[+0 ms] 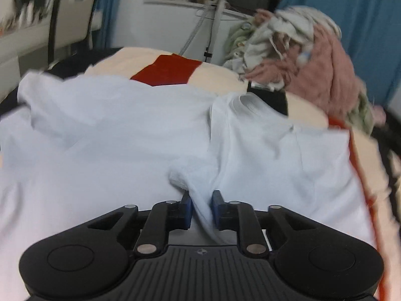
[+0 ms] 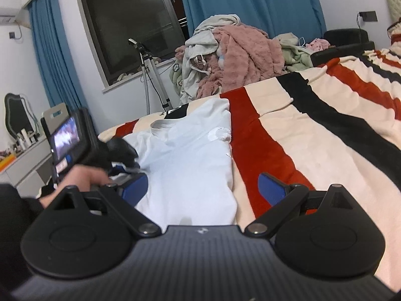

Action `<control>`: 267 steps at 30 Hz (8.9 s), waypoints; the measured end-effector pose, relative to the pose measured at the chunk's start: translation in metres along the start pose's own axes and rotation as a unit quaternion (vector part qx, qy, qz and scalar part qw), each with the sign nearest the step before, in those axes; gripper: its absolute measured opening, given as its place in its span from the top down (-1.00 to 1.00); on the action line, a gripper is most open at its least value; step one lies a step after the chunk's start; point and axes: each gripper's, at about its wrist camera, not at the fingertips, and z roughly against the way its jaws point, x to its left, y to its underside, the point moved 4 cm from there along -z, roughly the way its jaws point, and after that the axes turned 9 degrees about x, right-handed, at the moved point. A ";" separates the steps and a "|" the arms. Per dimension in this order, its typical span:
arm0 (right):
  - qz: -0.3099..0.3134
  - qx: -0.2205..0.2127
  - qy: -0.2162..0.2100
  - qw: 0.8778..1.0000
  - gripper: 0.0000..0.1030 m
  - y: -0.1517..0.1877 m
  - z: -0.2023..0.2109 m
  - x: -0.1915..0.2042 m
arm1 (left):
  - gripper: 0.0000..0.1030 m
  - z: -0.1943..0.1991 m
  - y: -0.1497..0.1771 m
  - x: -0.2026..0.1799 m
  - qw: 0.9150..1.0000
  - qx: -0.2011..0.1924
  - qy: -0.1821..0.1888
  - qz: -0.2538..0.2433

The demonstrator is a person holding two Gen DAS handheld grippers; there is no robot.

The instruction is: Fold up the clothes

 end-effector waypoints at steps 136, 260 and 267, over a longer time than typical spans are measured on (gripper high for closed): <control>0.064 0.032 0.035 0.997 -0.76 -0.104 -0.267 0.020 | -0.99 0.204 0.138 0.148 0.997 -0.075 0.037 0.000; -0.273 0.262 -0.093 0.921 0.79 0.109 0.136 -0.032 | 0.94 0.289 0.268 0.146 0.886 0.213 0.364 0.194; -0.253 0.177 -0.157 0.938 0.81 0.044 0.192 -0.007 | 0.95 0.347 0.234 0.128 0.878 0.152 0.407 0.202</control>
